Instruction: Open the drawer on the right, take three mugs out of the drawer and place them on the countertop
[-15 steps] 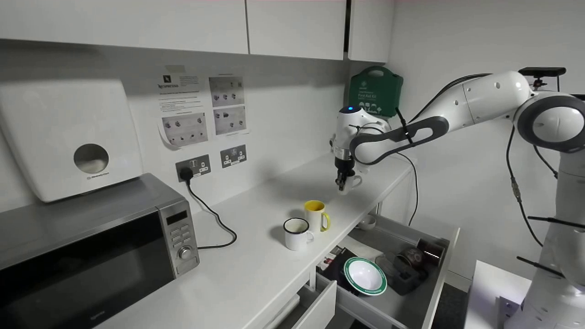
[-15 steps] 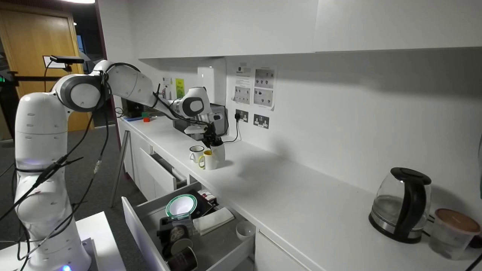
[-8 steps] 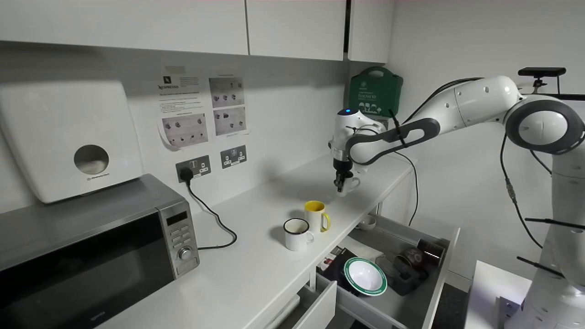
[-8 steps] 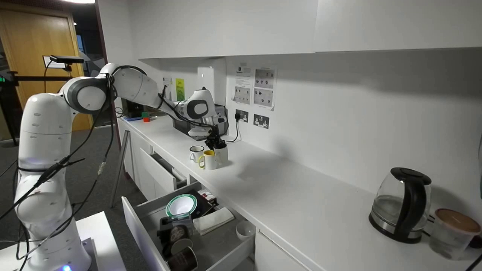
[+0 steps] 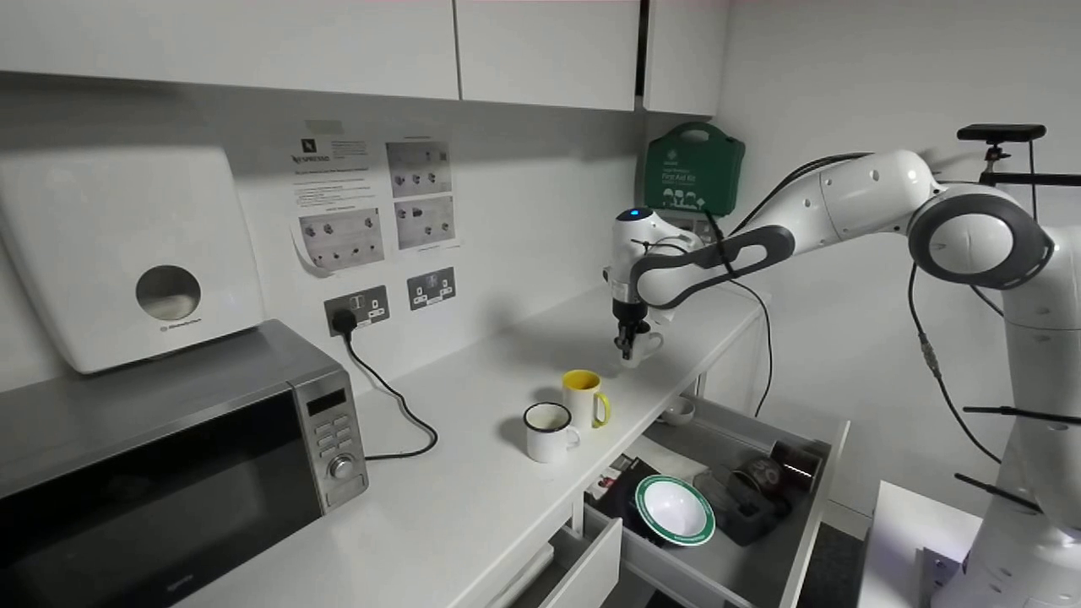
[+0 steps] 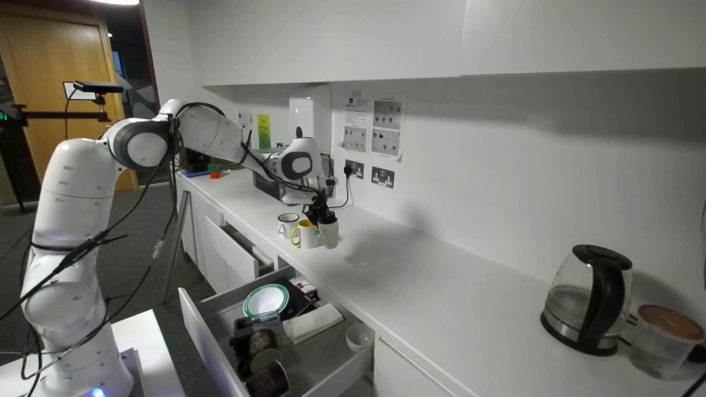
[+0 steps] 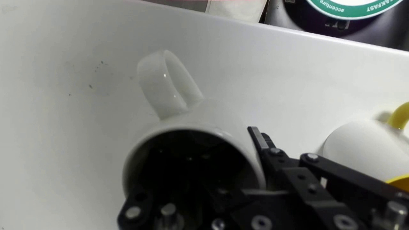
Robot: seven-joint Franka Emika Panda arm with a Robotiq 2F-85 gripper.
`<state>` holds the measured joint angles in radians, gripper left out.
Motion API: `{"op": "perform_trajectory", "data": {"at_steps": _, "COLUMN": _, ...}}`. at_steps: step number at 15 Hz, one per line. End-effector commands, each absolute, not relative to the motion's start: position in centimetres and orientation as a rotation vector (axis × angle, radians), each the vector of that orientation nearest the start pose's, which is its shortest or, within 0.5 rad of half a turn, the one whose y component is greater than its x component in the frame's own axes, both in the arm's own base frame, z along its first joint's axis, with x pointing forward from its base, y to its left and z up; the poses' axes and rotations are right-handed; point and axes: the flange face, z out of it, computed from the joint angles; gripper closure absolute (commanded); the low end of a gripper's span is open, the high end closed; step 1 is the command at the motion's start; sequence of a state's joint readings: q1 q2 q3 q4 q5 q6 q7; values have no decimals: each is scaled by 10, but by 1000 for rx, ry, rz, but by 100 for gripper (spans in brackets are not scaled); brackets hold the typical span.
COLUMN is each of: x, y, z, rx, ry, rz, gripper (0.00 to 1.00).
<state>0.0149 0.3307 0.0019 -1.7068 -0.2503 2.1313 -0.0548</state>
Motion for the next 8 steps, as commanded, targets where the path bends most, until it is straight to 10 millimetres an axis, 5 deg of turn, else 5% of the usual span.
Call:
{"op": "perform_trajectory", "data": {"at_steps": 1, "x": 671, "y": -6, "z": 414, "rx": -3326, "ry": -347, "rz": -96, "gripper": 98}}
{"op": "perform_trajectory", "data": {"at_steps": 8, "x": 682, "y": -9, "z": 404, "rx": -3307, "ry": -331, "rz": -72, "gripper": 98}}
